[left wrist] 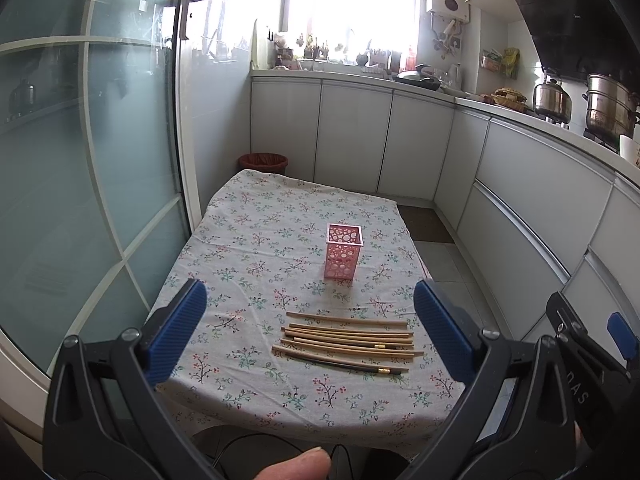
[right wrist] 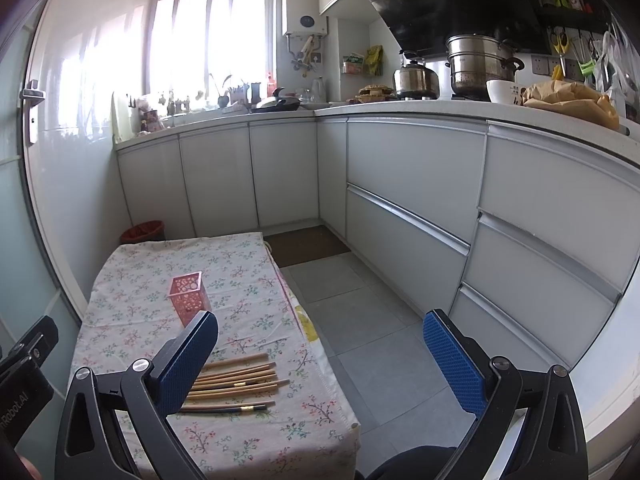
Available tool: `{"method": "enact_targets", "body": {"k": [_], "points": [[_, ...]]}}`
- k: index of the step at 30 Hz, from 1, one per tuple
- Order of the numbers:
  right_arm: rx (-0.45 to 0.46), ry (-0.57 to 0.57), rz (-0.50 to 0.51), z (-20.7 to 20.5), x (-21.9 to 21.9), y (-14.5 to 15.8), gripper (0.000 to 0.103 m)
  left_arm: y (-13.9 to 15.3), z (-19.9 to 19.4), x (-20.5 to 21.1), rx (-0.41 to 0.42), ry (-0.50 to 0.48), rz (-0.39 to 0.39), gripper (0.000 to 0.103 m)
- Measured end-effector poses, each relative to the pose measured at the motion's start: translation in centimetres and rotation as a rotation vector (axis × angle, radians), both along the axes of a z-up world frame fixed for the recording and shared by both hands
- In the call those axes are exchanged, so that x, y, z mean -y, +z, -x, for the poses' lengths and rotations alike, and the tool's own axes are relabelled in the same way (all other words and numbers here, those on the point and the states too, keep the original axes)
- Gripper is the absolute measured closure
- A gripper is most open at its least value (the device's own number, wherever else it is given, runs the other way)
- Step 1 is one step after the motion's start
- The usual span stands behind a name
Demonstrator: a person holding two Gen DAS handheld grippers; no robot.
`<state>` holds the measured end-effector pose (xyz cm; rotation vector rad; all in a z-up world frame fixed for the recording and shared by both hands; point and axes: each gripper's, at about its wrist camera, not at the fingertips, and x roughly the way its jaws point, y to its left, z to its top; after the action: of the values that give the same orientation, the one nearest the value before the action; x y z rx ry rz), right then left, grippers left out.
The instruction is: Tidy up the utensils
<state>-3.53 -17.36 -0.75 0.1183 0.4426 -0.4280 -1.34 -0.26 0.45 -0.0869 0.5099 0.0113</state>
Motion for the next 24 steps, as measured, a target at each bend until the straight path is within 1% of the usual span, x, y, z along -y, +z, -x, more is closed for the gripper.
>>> {"method": "enact_targets", "body": {"k": [24], "points": [[-0.006,-0.002,-0.007,-0.18,0.08,-0.29,0.000,-0.28,-0.35,0.08,-0.011,0.006,-0.004,0.000]]}}
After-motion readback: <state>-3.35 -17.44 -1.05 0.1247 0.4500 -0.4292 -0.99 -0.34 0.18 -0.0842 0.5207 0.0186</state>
